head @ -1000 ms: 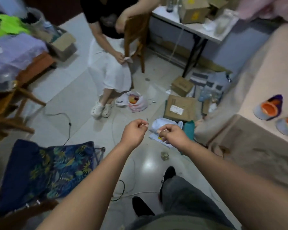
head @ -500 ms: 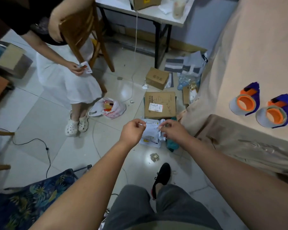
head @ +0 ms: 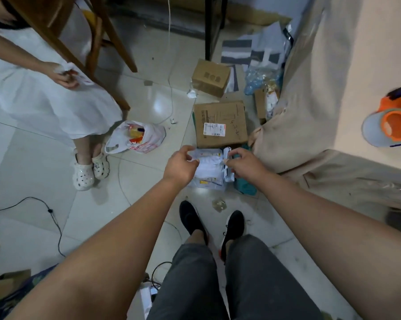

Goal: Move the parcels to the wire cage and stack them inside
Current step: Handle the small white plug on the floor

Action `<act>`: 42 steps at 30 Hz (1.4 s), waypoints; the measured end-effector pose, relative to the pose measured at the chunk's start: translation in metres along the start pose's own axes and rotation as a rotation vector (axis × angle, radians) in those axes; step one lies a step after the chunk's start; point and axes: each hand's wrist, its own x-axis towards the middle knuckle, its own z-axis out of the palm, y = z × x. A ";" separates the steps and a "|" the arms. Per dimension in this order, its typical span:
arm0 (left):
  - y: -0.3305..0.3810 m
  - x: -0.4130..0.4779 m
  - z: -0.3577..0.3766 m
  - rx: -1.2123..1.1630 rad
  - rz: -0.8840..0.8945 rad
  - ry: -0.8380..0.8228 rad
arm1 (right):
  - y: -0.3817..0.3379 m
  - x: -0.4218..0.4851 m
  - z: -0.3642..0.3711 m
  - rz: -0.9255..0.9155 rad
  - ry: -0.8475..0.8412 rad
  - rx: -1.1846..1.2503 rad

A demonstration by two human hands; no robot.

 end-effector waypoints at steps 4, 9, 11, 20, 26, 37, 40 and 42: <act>-0.043 0.070 0.020 0.031 -0.015 -0.013 | 0.026 0.074 0.035 0.063 0.007 0.045; -0.113 0.166 0.071 0.020 -0.094 -0.003 | 0.084 0.179 0.076 0.151 -0.060 0.002; -0.145 0.200 0.096 0.028 -0.118 -0.008 | 0.114 0.222 0.092 0.160 -0.071 0.002; -0.251 0.305 0.177 0.061 -0.243 -0.043 | 0.204 0.349 0.140 0.136 -0.017 -0.112; -0.274 0.327 0.194 -0.232 -0.455 -0.135 | 0.216 0.371 0.151 0.181 0.100 -0.147; -0.254 0.281 0.167 -0.756 -0.490 -0.053 | 0.181 0.335 0.134 0.055 0.163 -0.021; -0.229 0.249 0.129 -0.740 -0.413 -0.002 | 0.149 0.299 0.119 0.003 0.222 0.026; -0.208 0.225 0.100 -0.714 -0.360 0.010 | 0.124 0.270 0.107 -0.043 0.227 0.099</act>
